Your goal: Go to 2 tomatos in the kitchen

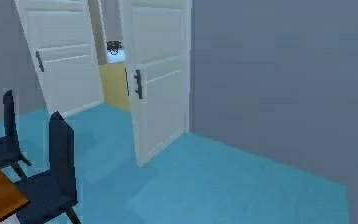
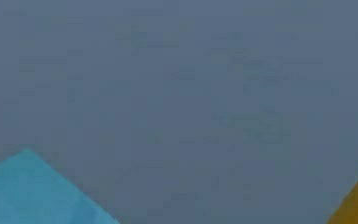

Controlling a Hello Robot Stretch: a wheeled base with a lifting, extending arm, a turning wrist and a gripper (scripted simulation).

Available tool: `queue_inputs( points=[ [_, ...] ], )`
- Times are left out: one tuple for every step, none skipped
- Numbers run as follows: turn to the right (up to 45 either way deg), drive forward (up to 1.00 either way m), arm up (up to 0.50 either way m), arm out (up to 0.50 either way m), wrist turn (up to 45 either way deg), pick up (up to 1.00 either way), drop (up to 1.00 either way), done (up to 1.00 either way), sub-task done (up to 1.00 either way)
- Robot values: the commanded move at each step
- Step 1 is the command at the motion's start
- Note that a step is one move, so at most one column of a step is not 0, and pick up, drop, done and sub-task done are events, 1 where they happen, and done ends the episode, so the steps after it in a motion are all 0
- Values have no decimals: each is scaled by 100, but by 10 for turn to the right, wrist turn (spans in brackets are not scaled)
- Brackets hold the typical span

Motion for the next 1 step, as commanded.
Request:
queue_inputs(
  points=[
    [0,50,0,0,0,0,0,0,0]
  ],
)
